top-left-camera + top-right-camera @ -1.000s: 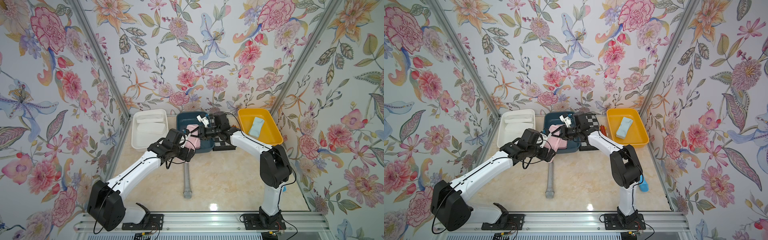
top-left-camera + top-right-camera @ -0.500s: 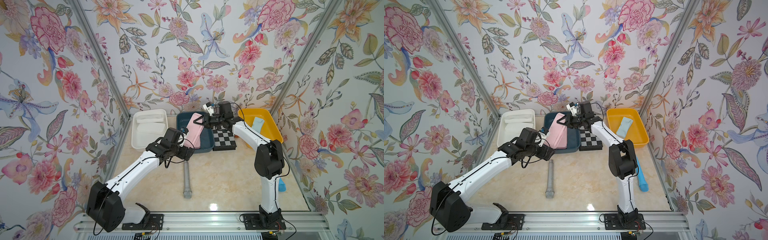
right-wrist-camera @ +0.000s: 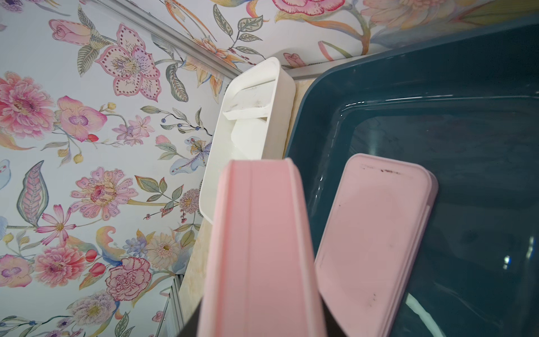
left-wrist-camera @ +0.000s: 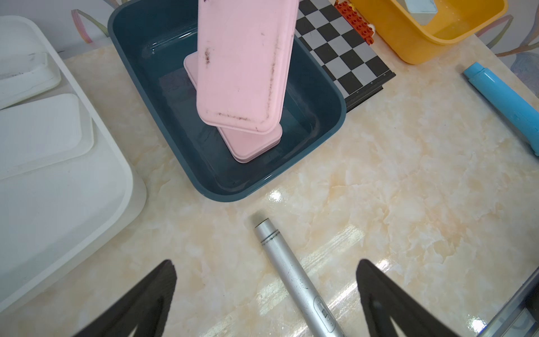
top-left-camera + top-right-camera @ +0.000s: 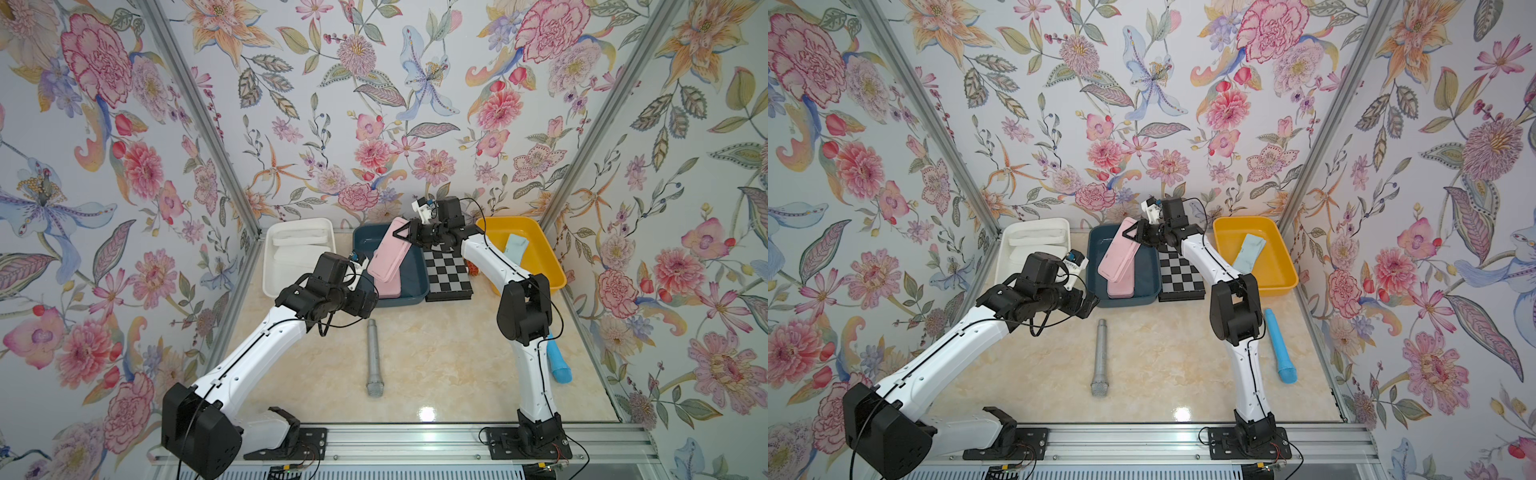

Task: Place the pencil cases by color into the storage box
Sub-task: Place the pencil case at the storage box.

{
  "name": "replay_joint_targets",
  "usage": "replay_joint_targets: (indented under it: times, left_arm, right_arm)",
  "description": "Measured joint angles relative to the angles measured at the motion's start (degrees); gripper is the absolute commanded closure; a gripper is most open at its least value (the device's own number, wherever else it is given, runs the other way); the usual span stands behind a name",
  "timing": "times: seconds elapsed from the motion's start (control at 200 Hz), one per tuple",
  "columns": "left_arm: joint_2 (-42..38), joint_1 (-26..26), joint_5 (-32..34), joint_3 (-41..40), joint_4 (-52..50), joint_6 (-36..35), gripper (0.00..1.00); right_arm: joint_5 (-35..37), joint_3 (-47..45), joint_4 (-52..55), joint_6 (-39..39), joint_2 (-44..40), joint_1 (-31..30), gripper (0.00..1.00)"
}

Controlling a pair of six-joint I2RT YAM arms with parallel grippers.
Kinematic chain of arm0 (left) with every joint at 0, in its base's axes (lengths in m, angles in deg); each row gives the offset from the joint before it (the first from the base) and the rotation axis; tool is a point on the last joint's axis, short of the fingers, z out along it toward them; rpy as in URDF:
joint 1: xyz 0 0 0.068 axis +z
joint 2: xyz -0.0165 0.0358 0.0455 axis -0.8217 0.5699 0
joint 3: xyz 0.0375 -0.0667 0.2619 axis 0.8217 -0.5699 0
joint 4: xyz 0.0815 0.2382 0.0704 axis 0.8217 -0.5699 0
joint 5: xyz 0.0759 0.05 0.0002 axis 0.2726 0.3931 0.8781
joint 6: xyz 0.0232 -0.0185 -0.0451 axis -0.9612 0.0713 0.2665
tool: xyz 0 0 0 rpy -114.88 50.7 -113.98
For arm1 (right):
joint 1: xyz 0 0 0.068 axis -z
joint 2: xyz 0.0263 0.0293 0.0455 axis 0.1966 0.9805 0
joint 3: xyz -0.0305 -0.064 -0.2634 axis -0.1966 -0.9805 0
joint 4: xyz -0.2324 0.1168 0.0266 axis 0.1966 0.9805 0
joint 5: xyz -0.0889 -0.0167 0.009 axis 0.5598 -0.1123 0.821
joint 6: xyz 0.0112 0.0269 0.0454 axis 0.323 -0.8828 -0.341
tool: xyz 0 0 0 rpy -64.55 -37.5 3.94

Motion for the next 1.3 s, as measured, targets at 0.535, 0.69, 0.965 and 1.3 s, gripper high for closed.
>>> replay_joint_targets:
  times: [0.535,0.69,0.965,1.3]
  left_arm:
    - [3.06,7.17,-3.19,1.81,-0.37,-0.63,0.02]
    - [3.87,9.03,-5.29,1.81,-0.35,-0.61,0.02]
    - [3.87,9.29,-7.08,1.81,0.11,-0.59,0.02]
    - [3.87,9.29,-8.28,1.81,0.68,-0.57,0.01]
  right_arm:
    - [4.48,23.39,20.00,3.13,15.54,-0.59,0.71]
    - [3.34,23.39,20.35,2.08,16.57,-0.66,0.70]
    - [3.30,23.39,20.37,1.09,17.70,-0.87,0.63]
    - [3.41,23.39,20.39,-0.02,17.79,-0.87,0.44]
